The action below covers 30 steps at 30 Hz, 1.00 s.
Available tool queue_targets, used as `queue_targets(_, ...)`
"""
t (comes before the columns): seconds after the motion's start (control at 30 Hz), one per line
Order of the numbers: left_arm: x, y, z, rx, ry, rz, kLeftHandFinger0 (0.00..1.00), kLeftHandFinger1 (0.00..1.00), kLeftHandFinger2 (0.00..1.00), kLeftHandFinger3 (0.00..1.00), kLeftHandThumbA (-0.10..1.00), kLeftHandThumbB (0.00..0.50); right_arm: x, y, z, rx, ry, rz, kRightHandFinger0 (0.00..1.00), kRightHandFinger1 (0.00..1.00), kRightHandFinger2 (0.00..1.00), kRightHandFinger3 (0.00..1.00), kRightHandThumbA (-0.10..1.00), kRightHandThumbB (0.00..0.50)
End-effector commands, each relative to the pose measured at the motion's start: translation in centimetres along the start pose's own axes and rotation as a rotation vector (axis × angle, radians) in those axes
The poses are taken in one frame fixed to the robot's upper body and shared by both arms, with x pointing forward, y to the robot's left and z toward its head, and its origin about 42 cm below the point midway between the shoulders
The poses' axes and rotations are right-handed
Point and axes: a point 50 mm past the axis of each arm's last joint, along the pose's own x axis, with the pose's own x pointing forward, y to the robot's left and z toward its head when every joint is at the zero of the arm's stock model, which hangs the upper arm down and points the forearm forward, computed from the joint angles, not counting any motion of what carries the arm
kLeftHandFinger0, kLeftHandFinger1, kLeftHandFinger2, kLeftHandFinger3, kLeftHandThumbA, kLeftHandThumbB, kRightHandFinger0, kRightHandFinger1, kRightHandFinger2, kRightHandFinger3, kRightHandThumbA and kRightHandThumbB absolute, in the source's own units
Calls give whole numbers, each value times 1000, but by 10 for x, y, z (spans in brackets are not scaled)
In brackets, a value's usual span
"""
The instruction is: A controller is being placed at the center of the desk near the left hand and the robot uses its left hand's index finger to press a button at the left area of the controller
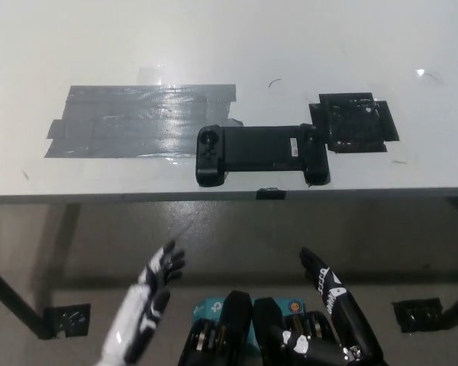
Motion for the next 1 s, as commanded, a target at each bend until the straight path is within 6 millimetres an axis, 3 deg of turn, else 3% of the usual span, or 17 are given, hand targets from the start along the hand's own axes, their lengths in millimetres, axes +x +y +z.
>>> queue_targets(0.0, 37, 33, 24, -34, 33, -158, 0, 0, 7, 1000, 1000, 186, 4, -2, 12, -7, -77, 9, 1000, 1000, 1000, 1000, 894, 218)
queue_targets(0.1, 70, 61, 41, -43, 45, -284, 0, 0, 0, 1000, 1000, 296, 1, -2, 12, -7, -70, 7, 1000, 1000, 1000, 1000, 897, 218)
queue_targets(0.17, 96, 78, 51, -179, 83, -401, 0, 3, 38, 1000, 1000, 348, 6, -4, 14, -13, -87, 6, 1000, 1000, 1000, 1000, 894, 210)
queue_targets(0.2, 103, 81, 54, -202, 82, -420, 10, 70, 141, 1000, 1000, 352, 9, -6, 16, -16, -94, 5, 1000, 1000, 1000, 1000, 892, 210)
queue_targets(0.23, 116, 89, 59, -213, 89, -453, 136, 176, 242, 1000, 1000, 352, 11, -6, 17, -16, -95, 3, 1000, 1000, 1000, 1000, 892, 212)
queue_targets(0.27, 124, 94, 61, -213, 108, -470, 183, 203, 267, 1000, 1000, 360, 11, -6, 18, -11, -91, 2, 1000, 1000, 1000, 1000, 882, 219)
queue_targets(0.3, 139, 103, 67, -218, 122, -505, 198, 193, 250, 1000, 1000, 350, 12, -4, 17, -4, -90, 4, 1000, 1000, 1000, 1000, 862, 219)
queue_targets(0.37, 159, 112, 72, -201, 150, -543, 110, 17, 107, 1000, 1000, 358, 14, -4, 18, -11, -93, 9, 1000, 1000, 1000, 1000, 875, 213)
queue_targets(0.4, 169, 115, 74, -194, 165, -568, 41, 0, 46, 1000, 1000, 367, 13, -4, 18, -11, -93, 8, 1000, 1000, 1000, 1000, 881, 213)
queue_targets(0.43, 179, 116, 74, -201, 198, -587, 59, 0, 38, 1000, 1000, 381, 11, -3, 18, -12, -92, 5, 1000, 1000, 1000, 1000, 883, 212)
queue_targets(0.5, 188, 115, 73, -228, 234, -620, 35, 0, 60, 1000, 1000, 388, 7, -3, 18, -14, -88, 0, 1000, 1000, 1000, 1000, 885, 203)
queue_targets(0.57, 204, 115, 71, -230, 279, -681, 1, 20, 213, 1000, 1000, 395, 5, -4, 16, -10, -85, 0, 1000, 1000, 1000, 1000, 880, 201)
queue_targets(0.6, 212, 113, 70, -232, 303, -720, 0, 14, 243, 1000, 1000, 382, 5, -4, 16, -11, -83, 1, 1000, 1000, 1000, 1000, 879, 201)
queue_targets(0.73, 227, 112, 70, -205, 358, -788, 0, 9, 276, 1000, 1000, 362, 5, -3, 16, -13, -85, 0, 1000, 1000, 1000, 1000, 878, 222)
queue_targets(0.97, 256, 110, 61, -159, 483, -854, 0, 0, 270, 1000, 1000, 404, 5, -3, 17, -13, -96, 2, 1000, 1000, 1000, 1000, 870, 225)
